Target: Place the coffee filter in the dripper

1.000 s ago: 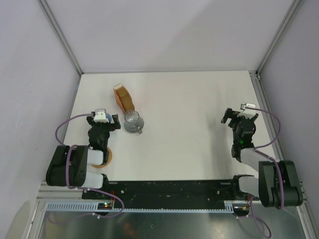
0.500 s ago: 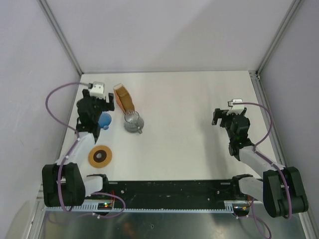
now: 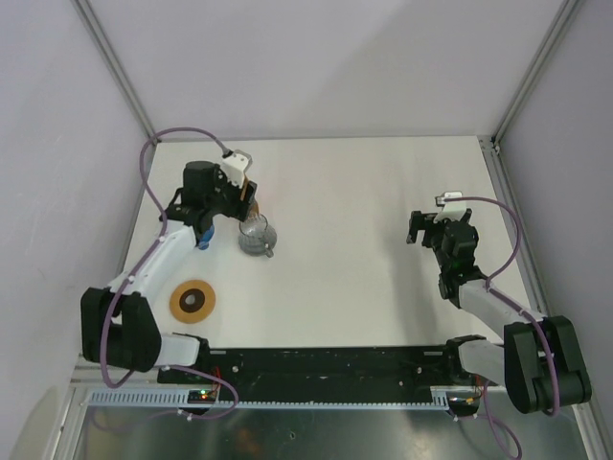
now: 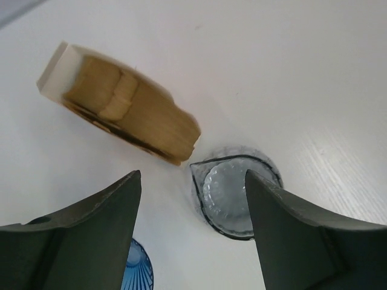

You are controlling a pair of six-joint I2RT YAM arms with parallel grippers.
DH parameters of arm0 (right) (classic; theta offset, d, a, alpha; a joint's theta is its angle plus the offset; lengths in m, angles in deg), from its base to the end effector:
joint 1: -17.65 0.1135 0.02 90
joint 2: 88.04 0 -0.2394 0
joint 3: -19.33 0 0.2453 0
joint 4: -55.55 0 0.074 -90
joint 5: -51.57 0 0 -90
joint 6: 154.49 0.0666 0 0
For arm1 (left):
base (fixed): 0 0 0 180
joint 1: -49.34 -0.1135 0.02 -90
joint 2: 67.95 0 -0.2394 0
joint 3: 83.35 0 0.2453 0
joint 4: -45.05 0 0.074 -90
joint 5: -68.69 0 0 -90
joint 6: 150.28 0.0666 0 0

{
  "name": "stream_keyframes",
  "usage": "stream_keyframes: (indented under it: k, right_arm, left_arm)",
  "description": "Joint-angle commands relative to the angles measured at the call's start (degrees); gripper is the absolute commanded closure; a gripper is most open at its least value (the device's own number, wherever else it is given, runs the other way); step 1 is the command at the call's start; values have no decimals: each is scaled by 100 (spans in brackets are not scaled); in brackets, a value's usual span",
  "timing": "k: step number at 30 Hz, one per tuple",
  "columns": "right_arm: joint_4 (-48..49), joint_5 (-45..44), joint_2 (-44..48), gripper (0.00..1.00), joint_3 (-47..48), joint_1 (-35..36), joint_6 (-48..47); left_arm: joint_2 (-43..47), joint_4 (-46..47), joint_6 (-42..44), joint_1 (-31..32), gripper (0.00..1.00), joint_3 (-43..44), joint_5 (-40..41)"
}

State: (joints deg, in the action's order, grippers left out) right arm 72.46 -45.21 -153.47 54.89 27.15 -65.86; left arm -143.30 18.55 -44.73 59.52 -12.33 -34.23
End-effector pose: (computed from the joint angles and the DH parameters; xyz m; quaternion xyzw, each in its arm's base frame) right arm 0.2673 0.0368 0.1776 -0.0373 0.7810 -0.0021 0.6234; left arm 0.3156 -0.0718 0.2554 0.2465 0.8300 -0.0748 0.4946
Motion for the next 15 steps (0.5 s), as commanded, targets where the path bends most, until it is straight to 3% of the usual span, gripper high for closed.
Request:
stream_keyframes:
  k: [1,15]
  right_arm:
    - [193,-32,-30,1,182,-39,-64]
    - [210,-64,-111,1,188,-91,3]
  left_arm:
    - [-274,-341,0,20,28,395,557]
    - [-1285,-354,-52,100,47,398,894]
